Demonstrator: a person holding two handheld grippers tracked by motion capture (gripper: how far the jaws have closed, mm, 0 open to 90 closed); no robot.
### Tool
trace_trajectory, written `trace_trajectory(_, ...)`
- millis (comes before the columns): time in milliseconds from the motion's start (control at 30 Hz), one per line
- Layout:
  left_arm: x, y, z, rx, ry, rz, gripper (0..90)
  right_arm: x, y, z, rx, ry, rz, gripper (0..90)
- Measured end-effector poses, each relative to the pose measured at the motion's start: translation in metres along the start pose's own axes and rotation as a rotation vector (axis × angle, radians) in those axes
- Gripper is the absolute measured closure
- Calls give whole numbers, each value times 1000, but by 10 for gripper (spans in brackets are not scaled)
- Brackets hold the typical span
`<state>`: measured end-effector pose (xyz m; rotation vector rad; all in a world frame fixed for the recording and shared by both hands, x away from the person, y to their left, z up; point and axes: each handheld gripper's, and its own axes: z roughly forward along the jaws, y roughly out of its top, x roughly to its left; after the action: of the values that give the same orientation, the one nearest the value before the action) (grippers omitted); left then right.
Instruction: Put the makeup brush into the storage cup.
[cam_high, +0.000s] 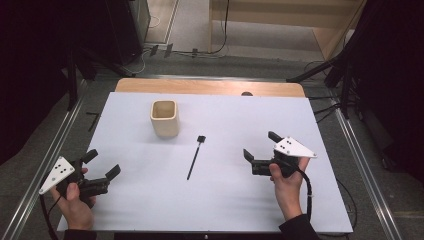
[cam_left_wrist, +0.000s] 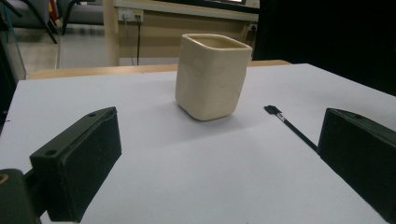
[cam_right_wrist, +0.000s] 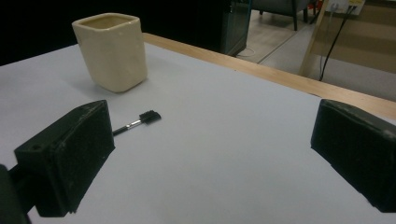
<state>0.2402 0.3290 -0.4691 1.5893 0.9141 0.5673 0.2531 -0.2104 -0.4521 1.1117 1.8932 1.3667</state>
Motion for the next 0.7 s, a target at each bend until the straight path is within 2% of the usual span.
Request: trace_trajectory(700, 0, 2, -1, -13, -6, -1, 1, 22, 26, 39, 30, 63, -13, 3)
